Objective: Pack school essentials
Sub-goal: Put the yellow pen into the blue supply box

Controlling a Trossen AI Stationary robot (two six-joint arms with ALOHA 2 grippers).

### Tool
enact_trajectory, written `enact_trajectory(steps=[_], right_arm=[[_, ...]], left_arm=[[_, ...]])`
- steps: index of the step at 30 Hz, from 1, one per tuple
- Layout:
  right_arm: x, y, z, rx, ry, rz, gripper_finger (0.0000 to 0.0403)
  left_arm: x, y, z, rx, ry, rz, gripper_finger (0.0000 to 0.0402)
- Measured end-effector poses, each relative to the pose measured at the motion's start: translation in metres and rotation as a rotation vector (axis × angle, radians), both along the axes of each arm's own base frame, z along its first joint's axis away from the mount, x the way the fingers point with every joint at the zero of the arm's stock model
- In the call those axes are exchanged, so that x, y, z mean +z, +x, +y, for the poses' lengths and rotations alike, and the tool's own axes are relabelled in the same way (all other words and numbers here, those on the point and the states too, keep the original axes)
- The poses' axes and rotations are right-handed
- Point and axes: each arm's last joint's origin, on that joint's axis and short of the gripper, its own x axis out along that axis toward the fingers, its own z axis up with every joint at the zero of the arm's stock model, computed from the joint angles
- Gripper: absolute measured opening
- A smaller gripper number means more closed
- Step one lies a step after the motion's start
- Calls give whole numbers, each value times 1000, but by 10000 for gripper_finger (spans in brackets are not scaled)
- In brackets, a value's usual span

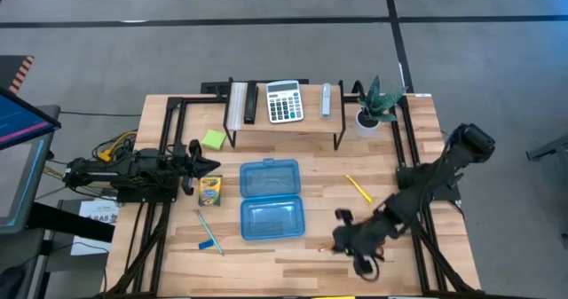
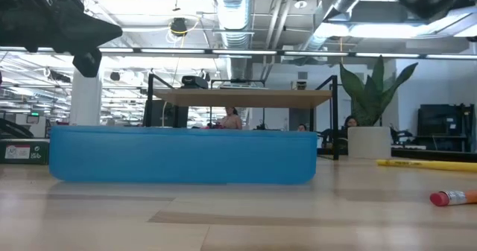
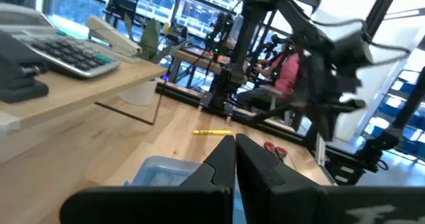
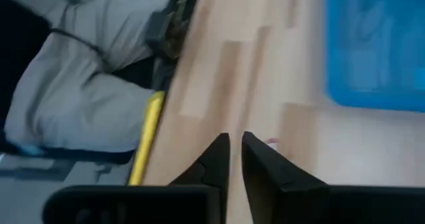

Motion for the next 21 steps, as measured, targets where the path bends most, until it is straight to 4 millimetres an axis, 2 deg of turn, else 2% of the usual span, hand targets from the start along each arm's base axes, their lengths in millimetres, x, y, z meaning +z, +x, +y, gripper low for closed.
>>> enact_trajectory(steps=[7, 14, 18, 21], right_arm=[[-24, 12, 43, 23, -24, 71, 125], [-28, 35, 78, 40, -136, 187, 166], [-21, 47, 95, 45, -143, 199, 175], [-25, 50, 108, 61, -146, 219, 176]], left_arm=[[1, 0, 0, 8, 13, -6, 0], [1, 0, 0, 11, 45, -3, 0], [0, 0, 0, 11, 46, -1, 0], [0, 0, 0, 8, 29, -2, 0]])
